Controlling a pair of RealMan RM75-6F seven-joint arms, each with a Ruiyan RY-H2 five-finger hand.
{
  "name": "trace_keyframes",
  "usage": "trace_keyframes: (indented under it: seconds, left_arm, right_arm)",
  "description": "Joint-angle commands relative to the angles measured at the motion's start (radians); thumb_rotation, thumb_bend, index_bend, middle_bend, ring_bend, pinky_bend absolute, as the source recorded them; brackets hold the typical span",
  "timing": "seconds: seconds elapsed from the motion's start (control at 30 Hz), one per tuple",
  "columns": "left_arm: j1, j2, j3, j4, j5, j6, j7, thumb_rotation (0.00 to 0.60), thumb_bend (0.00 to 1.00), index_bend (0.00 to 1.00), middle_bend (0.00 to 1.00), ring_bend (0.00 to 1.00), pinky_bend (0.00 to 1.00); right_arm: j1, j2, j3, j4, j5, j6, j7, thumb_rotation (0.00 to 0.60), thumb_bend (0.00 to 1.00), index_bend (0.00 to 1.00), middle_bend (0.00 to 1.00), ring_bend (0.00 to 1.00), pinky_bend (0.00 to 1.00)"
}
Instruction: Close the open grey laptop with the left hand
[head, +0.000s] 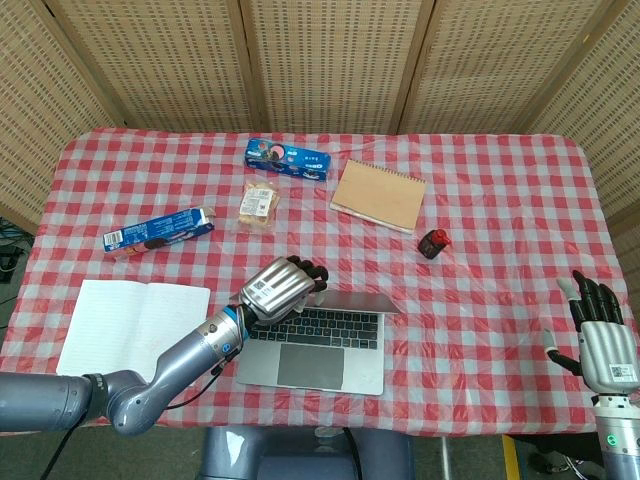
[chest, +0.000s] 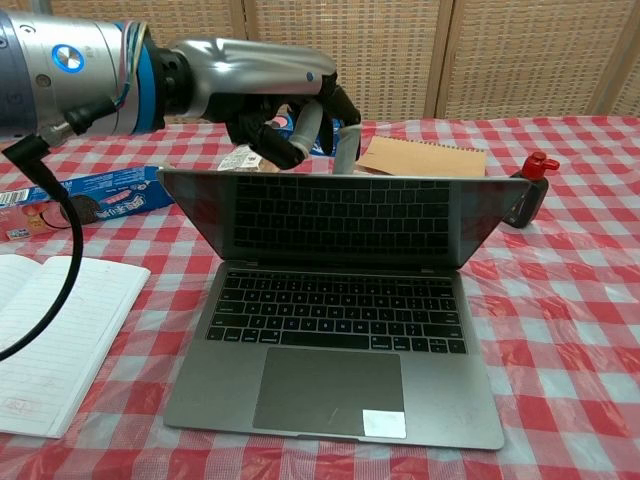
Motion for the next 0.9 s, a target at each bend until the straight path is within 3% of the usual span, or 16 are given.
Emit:
trace_keyframes:
  seconds: [0.03,0.6,0.9]
  left_arm:
    - [0.003,0.006,0.02,-0.015,0.001,0.001,0.002,0.6,1.0,0.52,0.3,0.3,0.33]
    - [0.06,-0.025,0.15,-0.067,0.114,0.031,-0.006,0.6,1.0,0.52,0.3,0.3,0.33]
    - [0.098,-0.071,0.223,-0.021,0.158,0.023,-0.017,0.6,1.0,0.52,0.3,0.3,0.33]
  right_arm:
    - [0.0,0.001,-0.001,-0.002,-0.002,0.001,0.002,0.6,0.61,0.0,0.0,0.0,0.0]
    - [-0.001,-0.009,-0.001,0.003,-0.009,0.011,-0.007,0.6,0.67,0.0,0.0,0.0,0.0]
    - [-0.001,-0.011,0.002,0.008,0.001,0.008,-0.001,0.6,0.68,0.0,0.0,0.0,0.0]
